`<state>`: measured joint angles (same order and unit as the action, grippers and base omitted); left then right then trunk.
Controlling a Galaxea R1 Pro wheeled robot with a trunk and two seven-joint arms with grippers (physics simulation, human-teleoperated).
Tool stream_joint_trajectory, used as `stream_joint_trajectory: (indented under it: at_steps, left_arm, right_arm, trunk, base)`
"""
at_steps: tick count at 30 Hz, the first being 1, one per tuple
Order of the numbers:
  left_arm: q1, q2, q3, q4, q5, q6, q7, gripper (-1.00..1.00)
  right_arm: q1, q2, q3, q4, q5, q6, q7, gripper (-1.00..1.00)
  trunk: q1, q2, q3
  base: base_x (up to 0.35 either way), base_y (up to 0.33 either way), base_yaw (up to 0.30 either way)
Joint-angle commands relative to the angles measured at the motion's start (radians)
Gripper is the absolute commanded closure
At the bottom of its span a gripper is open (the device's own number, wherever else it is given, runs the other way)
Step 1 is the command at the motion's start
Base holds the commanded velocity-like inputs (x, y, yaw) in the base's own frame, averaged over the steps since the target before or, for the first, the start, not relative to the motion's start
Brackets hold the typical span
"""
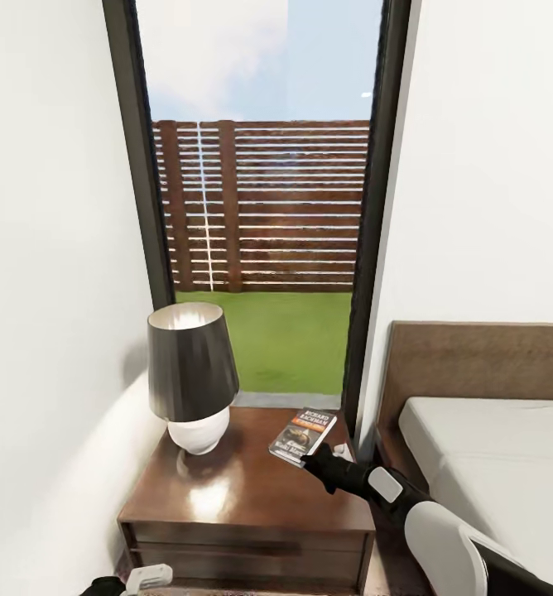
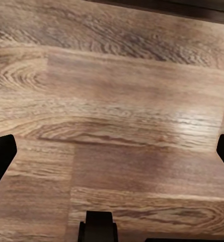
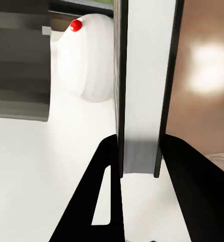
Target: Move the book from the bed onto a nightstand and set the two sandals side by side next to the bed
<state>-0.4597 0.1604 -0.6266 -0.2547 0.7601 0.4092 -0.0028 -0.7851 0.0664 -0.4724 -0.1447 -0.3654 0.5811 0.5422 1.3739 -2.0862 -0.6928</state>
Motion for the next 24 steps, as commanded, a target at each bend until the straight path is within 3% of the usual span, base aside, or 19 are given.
stream_joint_trajectory:
  at_steps: [1, 14, 24]
  left_arm:
    - [0.0, 0.001, -0.004, -0.002, 0.002, 0.004, 0.0, -1.0]
    - [-0.001, 0.0, -0.003, -0.003, 0.002, 0.005, 0.0, -1.0]
    - [-0.001, -0.001, -0.003, -0.004, 0.002, 0.005, -0.001, -1.0]
  right_arm:
    - [0.0, 0.001, -0.003, -0.002, -0.006, 0.008, -0.001, 1.0]
    - [-0.001, 0.0, -0.003, -0.001, -0.001, 0.018, -0.013, 1.0]
    - [-0.004, 0.0, -0.005, -0.001, -0.004, 0.023, -0.049, 1.0]
  trunk:
    - [0.004, -0.008, -0.004]
    - [0.054, -0.099, -0.045]
    - [0.057, -0.106, -0.048]
  base:
    - [0.0, 0.0, 0.0]
    - [0.0, 0.0, 0.0]
    - [0.0, 0.0, 0.0]
